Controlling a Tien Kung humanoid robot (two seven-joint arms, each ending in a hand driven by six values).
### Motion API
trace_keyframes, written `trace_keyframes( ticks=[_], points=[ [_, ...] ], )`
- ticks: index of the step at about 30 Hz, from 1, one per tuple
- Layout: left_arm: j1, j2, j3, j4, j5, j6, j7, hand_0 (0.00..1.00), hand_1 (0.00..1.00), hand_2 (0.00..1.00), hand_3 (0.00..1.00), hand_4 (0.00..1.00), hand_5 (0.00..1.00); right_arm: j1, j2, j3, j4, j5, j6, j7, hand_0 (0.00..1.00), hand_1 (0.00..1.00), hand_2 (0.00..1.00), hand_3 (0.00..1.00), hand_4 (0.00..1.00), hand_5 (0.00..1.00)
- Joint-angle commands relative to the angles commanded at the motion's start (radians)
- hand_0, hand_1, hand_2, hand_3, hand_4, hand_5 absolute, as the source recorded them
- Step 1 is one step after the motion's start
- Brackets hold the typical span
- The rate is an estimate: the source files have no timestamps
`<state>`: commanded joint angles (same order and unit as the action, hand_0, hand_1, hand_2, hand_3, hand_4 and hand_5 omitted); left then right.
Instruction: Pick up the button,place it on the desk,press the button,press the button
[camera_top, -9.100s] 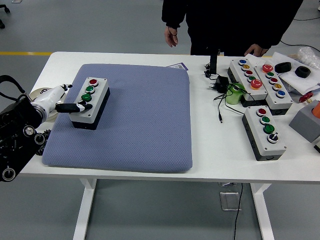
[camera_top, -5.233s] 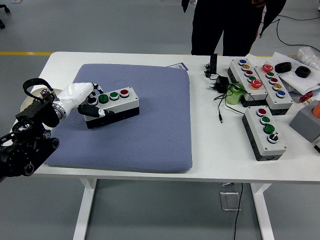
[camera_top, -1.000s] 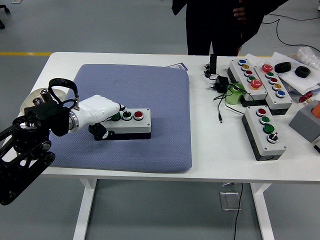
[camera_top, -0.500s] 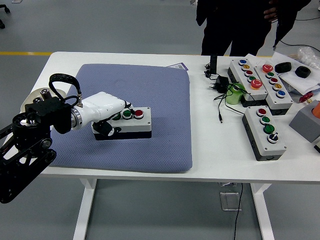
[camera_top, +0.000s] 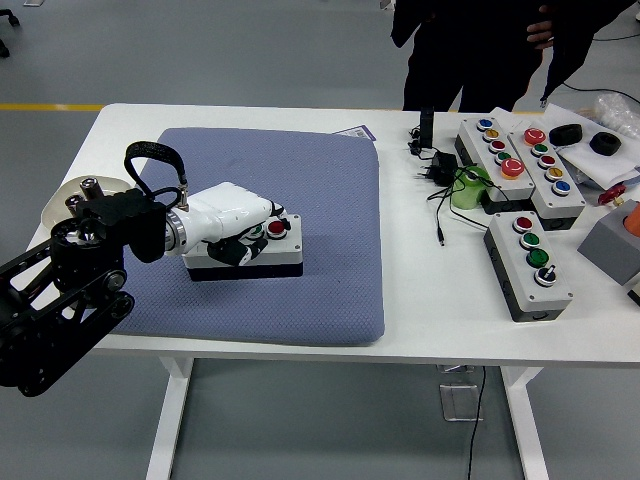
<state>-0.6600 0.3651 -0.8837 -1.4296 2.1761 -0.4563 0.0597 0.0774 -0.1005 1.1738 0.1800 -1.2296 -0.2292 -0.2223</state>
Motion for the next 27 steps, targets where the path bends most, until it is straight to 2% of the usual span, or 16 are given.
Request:
trace_keyframes(
  ticks=[6, 7, 16, 27],
  points=[
    [-0.008, -0.001, -0.003, 0.015, 0.003, -0.014, 0.010, 0.002, 0.002, 0.034, 0.788, 0.426, 0.002, 0.001, 0.000, 0.000, 0.000, 0.000, 0.000, 0.001, 0.754, 0.711, 0.721, 0.587, 0.190, 0.147],
    [-0.008, -0.001, -0.005, 0.019, 0.004, -0.016, 0.013, 0.002, 0.002, 0.034, 0.792, 0.465, 0.002, 0.001, 0.000, 0.001, 0.000, 0.000, 0.001, 0.001, 0.754, 0.711, 0.721, 0.587, 0.190, 0.147],
    [-0.014, 0.000, -0.009, 0.022, 0.005, -0.025, 0.024, 0.002, 0.002, 0.034, 0.790, 0.472, 0.002, 0.004, 0.000, 0.003, 0.000, 0.000, 0.001, 0.001, 0.754, 0.711, 0.721, 0.587, 0.190, 0.147],
    [-0.044, 0.019, 0.052, 0.018, -0.005, -0.063, 0.030, 0.002, 0.002, 0.034, 0.808, 0.436, 0.002, 0.004, 0.001, 0.007, 0.000, -0.004, 0.001, 0.001, 0.753, 0.711, 0.721, 0.587, 0.189, 0.146]
  ],
)
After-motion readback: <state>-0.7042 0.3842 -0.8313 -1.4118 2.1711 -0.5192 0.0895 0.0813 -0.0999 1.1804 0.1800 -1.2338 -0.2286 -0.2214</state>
